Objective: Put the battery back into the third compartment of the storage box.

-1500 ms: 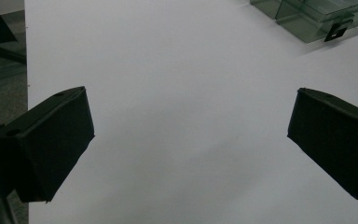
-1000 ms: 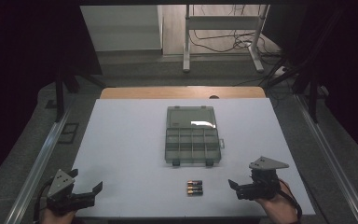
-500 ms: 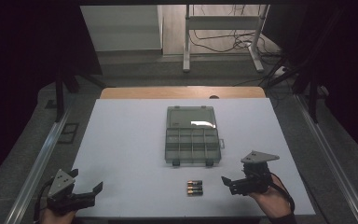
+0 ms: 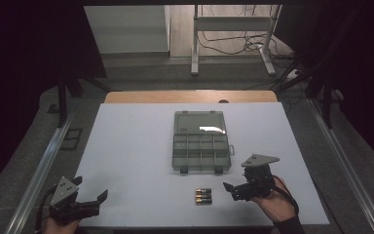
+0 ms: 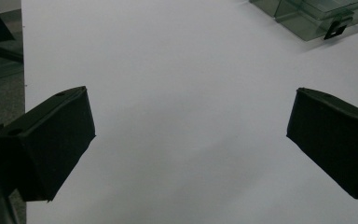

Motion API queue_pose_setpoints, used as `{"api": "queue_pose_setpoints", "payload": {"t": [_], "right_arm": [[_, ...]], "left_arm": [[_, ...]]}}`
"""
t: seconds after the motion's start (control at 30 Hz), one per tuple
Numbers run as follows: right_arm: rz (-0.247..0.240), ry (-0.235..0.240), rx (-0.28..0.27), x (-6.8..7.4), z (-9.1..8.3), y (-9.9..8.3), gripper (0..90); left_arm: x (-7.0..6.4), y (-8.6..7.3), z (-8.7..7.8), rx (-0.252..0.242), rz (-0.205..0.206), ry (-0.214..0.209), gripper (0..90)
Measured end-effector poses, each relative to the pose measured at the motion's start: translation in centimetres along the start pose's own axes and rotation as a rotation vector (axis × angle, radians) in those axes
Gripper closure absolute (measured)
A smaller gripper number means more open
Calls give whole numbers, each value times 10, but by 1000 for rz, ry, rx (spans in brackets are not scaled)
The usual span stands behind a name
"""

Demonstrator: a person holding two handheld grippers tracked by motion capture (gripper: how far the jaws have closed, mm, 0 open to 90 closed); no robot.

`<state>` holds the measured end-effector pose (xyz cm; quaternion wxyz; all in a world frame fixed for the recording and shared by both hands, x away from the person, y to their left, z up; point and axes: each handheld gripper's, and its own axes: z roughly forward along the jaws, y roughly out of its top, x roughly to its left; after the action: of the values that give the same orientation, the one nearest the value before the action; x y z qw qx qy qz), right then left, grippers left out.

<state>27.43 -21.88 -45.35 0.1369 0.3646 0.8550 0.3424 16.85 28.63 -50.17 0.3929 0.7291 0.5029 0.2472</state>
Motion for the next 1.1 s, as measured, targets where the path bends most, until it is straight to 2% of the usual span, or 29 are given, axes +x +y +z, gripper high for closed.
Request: {"api": "queue_pose_setpoints", "payload": {"t": [0.17, 0.3, 0.5, 0.73, 1.1], "right_arm": [[-26, 8, 28, 5, 7, 7, 0], [-27, 37, 48, 10, 12, 13, 0], [-73, 60, 98, 18, 22, 19, 6], [-113, 91, 143, 24, 34, 26, 176], [-225, 151, 237, 37, 58, 32, 480]], "left_arm": [[0, 0, 0, 3, 4, -1, 14], [0, 0, 0, 5, 5, -1, 15], [0, 0, 0, 5, 6, -3, 16], [-1, 0, 1, 6, 10, -5, 18], [-1, 1, 1, 8, 18, -4, 19]]}}
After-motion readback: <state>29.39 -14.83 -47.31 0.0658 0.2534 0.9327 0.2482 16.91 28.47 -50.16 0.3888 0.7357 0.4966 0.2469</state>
